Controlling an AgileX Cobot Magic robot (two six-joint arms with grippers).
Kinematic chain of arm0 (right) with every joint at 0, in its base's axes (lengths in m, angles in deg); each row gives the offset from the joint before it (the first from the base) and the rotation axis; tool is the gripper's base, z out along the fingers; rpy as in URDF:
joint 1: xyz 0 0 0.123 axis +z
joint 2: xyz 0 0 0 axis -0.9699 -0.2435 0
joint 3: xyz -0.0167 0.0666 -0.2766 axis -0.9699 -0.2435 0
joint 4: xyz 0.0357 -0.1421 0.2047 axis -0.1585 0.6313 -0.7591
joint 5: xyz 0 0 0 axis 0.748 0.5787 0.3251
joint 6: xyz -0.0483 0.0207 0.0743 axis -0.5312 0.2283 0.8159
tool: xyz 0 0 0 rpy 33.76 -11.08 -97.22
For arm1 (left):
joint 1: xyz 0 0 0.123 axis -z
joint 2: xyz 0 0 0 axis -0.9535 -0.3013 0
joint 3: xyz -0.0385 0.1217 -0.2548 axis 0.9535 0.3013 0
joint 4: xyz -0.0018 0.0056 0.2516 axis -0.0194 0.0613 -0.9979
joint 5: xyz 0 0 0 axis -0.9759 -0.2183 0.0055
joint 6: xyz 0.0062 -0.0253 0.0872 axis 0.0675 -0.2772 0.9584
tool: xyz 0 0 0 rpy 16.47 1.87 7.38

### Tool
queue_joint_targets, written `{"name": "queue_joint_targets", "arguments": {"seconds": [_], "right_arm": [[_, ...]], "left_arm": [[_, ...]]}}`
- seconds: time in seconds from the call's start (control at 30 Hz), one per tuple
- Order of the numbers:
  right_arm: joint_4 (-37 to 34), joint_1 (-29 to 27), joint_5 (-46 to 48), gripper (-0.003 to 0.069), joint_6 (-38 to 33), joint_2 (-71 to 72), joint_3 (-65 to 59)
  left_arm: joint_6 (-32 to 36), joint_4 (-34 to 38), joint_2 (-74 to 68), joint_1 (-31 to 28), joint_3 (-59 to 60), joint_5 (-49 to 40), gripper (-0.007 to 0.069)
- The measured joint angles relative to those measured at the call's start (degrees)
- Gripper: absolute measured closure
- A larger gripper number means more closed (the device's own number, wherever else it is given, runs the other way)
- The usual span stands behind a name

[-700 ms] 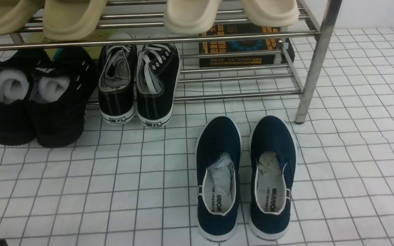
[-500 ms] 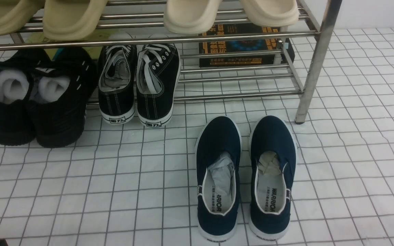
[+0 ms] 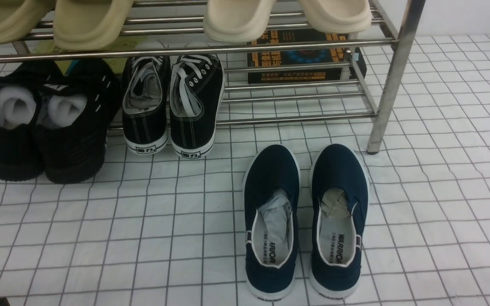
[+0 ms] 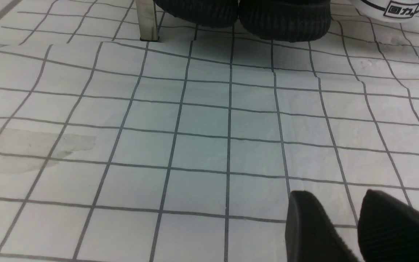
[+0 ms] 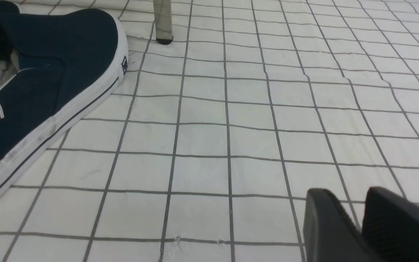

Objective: Take the shoes off the shelf with your hand from the white checkered tablecloth.
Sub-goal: 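Grasp the leftmost shoe on the bottom shelf of the shoe rack with the left gripper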

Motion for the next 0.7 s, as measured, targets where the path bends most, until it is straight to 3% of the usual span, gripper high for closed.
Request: {"name": "queue_joint_targets", "arguments": {"seconds": [0.5,0.7], "right_arm": [[0.0,0.0,0.0,0.0455,0.0,0.0,0.0],[0.0,0.0,0.0,0.0445,0.0,0.0,0.0]], "left_arm": [[-0.7,0.8,0.0,0.0,0.0,0.0,0.0384],[-16.4,20.8,0.0,0.0,0.1,0.4,0.0384]]}}
